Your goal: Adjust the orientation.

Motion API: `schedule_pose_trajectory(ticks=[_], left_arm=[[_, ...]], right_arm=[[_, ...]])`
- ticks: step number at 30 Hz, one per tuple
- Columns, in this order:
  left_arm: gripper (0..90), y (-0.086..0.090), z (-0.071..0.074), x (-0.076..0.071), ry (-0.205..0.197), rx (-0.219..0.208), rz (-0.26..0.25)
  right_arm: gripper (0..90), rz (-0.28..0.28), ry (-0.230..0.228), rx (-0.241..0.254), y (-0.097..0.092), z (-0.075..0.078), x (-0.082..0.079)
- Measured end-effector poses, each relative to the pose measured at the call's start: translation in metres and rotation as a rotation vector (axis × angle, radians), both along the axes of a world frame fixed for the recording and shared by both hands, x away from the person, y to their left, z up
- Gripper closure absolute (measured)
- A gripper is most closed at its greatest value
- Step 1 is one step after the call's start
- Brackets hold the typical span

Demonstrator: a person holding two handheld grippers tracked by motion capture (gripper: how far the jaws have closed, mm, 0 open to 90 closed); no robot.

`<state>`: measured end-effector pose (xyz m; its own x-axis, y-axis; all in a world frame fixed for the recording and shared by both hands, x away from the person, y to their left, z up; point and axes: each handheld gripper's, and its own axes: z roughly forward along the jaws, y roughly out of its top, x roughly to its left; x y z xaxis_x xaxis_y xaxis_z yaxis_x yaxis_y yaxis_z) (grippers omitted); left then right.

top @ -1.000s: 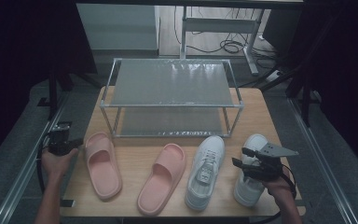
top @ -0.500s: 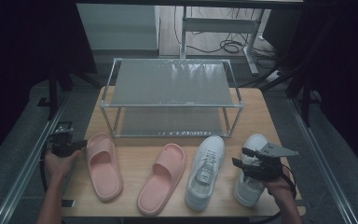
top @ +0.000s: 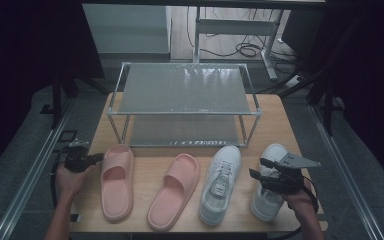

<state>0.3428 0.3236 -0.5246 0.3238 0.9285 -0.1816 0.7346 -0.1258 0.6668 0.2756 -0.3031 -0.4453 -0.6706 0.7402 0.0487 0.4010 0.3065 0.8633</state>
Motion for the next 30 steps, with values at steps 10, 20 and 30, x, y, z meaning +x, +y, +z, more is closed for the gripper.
schedule_pose_trajectory(ticks=[10, 20, 30], left_arm=[[90.0, -0.028, 0.004, 0.003, -0.007, -0.008, -0.059], [90.0, -0.05, 0.007, 0.006, -0.009, -0.017, -0.111], [89.9, -0.065, 0.01, 0.009, -0.011, -0.015, -0.14]], right_arm=[[40.0, -0.002, -0.003, 0.007, -0.001, 0.001, 0.0], [40.0, -0.001, -0.004, 0.005, -0.001, 0.0, 0.0], [40.0, -0.002, 0.001, 0.006, -0.002, 0.0, 0.0]])
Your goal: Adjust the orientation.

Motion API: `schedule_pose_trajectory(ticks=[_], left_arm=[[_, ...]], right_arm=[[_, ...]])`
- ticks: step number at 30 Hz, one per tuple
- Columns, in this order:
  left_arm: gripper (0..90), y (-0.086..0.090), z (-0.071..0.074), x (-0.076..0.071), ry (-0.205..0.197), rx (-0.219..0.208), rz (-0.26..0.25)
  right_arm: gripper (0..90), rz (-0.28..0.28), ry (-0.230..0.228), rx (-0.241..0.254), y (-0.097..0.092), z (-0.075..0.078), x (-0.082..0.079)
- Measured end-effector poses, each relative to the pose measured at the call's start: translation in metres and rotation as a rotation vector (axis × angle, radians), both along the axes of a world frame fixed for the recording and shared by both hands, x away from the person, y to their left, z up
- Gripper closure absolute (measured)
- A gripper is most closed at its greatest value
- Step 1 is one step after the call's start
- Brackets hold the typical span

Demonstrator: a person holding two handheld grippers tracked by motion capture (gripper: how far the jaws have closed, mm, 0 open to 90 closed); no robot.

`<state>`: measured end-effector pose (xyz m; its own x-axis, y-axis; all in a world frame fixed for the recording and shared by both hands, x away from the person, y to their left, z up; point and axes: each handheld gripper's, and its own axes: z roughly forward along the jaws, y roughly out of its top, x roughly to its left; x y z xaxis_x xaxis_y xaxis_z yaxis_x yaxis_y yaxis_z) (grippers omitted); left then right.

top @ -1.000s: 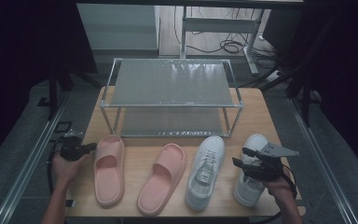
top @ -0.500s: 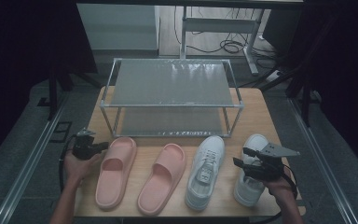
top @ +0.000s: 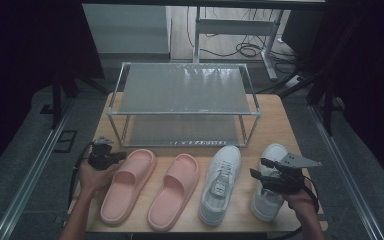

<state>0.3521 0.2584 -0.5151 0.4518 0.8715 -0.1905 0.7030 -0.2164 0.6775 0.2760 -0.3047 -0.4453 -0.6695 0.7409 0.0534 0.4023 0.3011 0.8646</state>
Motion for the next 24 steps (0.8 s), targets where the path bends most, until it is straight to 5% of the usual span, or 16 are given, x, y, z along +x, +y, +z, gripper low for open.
schedule_pose_trajectory(ticks=[9, 14, 24], left_arm=[[85.4, 0.015, 0.013, -0.012, -0.053, -0.045, 0.064], [85.0, 0.028, 0.028, -0.04, -0.121, -0.074, 0.091], [84.0, 0.032, 0.041, -0.088, -0.195, -0.103, 0.104]], right_arm=[[40.0, -0.001, 0.006, 0.011, -0.001, -0.001, 0.003], [40.0, -0.005, -0.003, 0.007, 0.002, 0.001, 0.004], [40.0, 0.01, -0.003, -0.004, 0.005, 0.0, 0.003]])
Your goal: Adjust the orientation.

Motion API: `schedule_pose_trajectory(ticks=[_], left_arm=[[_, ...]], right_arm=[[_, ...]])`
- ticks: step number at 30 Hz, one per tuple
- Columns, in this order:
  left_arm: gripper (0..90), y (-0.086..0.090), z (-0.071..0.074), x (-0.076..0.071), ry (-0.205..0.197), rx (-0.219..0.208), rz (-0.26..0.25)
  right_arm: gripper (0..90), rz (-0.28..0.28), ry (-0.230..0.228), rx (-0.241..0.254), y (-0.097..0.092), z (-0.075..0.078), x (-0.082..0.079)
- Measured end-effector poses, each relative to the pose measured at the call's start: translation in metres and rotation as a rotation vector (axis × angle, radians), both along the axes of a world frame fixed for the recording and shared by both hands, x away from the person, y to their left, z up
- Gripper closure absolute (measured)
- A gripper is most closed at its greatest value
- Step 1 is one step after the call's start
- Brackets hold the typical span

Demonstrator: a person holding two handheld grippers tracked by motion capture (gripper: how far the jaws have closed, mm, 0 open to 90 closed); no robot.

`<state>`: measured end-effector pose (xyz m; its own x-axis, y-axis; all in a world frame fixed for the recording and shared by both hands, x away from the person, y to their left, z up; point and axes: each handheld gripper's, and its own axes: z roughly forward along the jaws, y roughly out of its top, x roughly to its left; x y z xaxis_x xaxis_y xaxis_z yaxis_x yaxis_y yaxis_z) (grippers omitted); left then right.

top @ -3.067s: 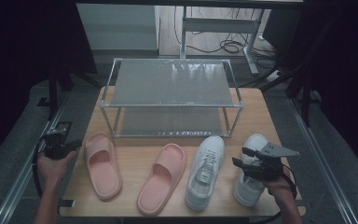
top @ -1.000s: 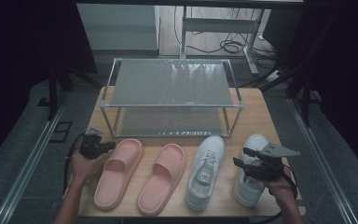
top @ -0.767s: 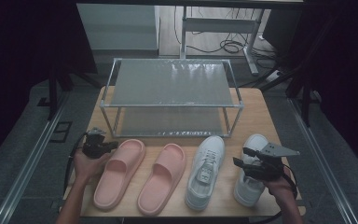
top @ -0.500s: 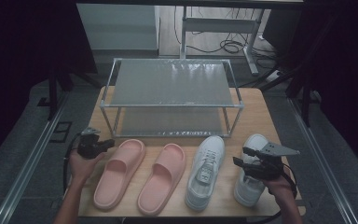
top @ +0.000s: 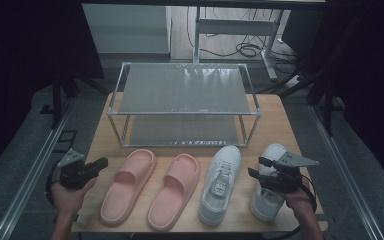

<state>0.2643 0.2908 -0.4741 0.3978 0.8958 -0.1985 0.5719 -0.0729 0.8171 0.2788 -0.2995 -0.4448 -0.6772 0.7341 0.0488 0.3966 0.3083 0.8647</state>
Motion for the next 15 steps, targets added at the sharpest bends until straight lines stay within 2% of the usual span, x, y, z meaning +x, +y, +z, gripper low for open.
schedule_pose_trajectory(ticks=[2, 8, 15], left_arm=[[83.8, -0.006, 0.004, -0.013, -0.018, -0.001, -0.009], [81.7, -0.017, 0.012, -0.036, -0.048, -0.001, -0.046], [79.7, -0.028, 0.011, -0.054, -0.039, 0.005, -0.09]], right_arm=[[40.0, 0.001, -0.002, 0.003, 0.0, -0.001, 0.0], [40.0, 0.002, -0.017, 0.007, -0.002, 0.004, -0.005], [40.0, -0.009, -0.018, 0.013, -0.005, 0.004, -0.006]])
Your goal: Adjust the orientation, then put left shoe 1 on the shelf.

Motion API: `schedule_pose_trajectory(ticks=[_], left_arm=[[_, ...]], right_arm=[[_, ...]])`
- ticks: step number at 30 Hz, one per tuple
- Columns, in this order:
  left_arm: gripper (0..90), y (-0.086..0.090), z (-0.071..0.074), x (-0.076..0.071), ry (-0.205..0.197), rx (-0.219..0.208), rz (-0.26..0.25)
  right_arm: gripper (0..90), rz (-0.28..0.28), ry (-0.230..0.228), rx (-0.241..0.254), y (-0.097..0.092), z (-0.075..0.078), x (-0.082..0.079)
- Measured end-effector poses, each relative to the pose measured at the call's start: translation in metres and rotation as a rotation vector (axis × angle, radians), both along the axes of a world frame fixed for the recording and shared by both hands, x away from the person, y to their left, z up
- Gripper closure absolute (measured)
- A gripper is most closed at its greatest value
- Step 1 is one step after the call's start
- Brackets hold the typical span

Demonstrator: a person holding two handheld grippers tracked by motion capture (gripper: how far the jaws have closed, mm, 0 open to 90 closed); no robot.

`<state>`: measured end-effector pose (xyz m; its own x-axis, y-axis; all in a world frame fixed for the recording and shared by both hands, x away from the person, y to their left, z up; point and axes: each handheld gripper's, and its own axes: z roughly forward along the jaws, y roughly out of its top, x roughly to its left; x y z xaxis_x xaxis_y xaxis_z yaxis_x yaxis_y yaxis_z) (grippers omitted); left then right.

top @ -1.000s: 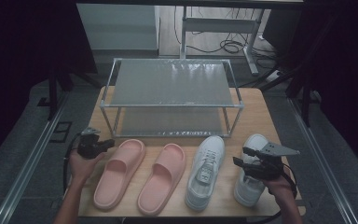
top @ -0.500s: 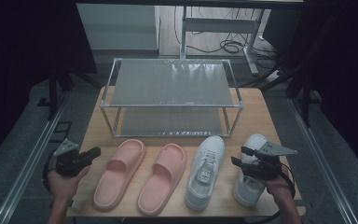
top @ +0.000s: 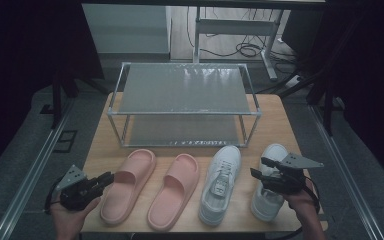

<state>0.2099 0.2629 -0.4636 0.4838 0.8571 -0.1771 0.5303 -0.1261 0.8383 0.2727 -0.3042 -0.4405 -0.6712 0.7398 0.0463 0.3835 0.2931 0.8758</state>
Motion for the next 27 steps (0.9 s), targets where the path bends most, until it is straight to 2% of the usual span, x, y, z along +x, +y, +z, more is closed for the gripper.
schedule_pose_trajectory(ticks=[3, 8, 14, 17, 23, 25, 27], left_arm=[[73.1, -0.002, 0.0, -0.004, 0.022, -0.007, -0.019], [72.6, -0.013, -0.002, -0.009, 0.045, 0.019, -0.026], [71.7, -0.023, -0.004, -0.013, 0.054, 0.022, -0.02], [70.9, -0.033, -0.007, -0.012, 0.073, 0.036, -0.043], [70.2, -0.045, -0.014, -0.008, 0.094, 0.069, -0.053], [70.2, -0.048, -0.016, -0.006, 0.1, 0.091, -0.036], [70.1, -0.051, -0.018, -0.003, 0.105, 0.096, -0.037]], right_arm=[[40.0, 0.006, -0.004, -0.005, 0.002, 0.0, 0.0], [40.0, 0.006, -0.005, -0.007, 0.003, 0.0, 0.0], [40.0, 0.009, -0.007, -0.008, 0.004, 0.0, -0.001], [39.9, 0.013, -0.009, -0.011, 0.005, 0.001, -0.001], [39.9, 0.009, -0.006, -0.011, 0.004, -0.001, 0.0], [39.9, 0.01, -0.003, -0.013, 0.004, -0.001, 0.0], [39.9, 0.013, -0.002, -0.014, 0.005, -0.001, 0.0]])
